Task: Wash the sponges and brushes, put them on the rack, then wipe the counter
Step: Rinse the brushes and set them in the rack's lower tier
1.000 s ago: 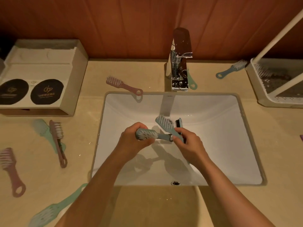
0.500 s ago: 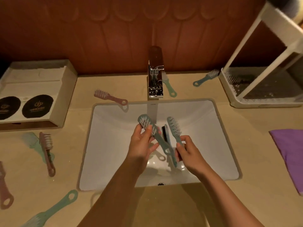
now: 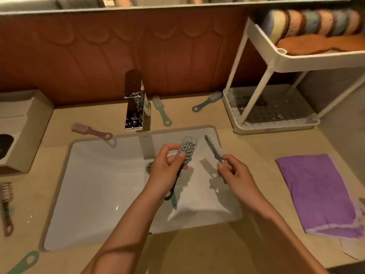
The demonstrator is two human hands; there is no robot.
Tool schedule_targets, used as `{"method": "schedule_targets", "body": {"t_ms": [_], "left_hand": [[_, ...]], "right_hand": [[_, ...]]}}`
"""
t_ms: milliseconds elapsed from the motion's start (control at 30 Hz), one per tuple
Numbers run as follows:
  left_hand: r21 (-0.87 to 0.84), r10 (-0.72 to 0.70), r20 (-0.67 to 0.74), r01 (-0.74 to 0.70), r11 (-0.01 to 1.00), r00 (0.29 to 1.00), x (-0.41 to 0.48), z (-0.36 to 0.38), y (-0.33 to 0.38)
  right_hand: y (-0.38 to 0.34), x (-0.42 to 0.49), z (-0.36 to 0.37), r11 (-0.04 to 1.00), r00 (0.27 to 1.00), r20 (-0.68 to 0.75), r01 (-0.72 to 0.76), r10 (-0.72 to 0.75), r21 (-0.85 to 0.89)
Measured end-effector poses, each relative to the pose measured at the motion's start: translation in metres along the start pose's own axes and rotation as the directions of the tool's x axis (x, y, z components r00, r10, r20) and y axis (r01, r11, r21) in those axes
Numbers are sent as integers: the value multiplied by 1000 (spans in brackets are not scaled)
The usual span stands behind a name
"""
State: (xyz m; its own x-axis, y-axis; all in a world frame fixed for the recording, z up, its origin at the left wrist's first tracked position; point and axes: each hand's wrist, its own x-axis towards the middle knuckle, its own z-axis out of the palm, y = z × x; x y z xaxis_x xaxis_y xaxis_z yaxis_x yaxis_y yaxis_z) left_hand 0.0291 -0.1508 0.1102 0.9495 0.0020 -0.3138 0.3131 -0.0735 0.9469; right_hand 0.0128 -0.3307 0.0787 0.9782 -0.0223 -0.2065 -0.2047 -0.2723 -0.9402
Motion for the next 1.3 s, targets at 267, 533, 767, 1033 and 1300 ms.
{"method": "schedule_targets", "body": {"t_ms": [267, 533, 767, 1033, 1300], "left_hand": [[253, 131, 50, -140, 957, 990, 27, 71, 13], [148, 112, 5, -111, 983, 994, 53, 125, 26], [106, 99, -19, -97, 990, 995, 72, 135, 33], [83, 57, -87, -50, 995, 995, 83, 137, 25], [65, 18, -113, -11, 998, 993, 85, 133, 19]], "right_hand": [[7, 19, -95, 999, 1000, 11, 2, -2, 35], [23, 87, -169, 949, 987, -79, 111, -140, -294], [28, 179, -185, 734, 988, 4, 118, -155, -669], [37, 245, -168, 511, 978, 186, 206, -92, -834], [44, 266, -161, 467, 973, 208, 230, -99, -854]]}}
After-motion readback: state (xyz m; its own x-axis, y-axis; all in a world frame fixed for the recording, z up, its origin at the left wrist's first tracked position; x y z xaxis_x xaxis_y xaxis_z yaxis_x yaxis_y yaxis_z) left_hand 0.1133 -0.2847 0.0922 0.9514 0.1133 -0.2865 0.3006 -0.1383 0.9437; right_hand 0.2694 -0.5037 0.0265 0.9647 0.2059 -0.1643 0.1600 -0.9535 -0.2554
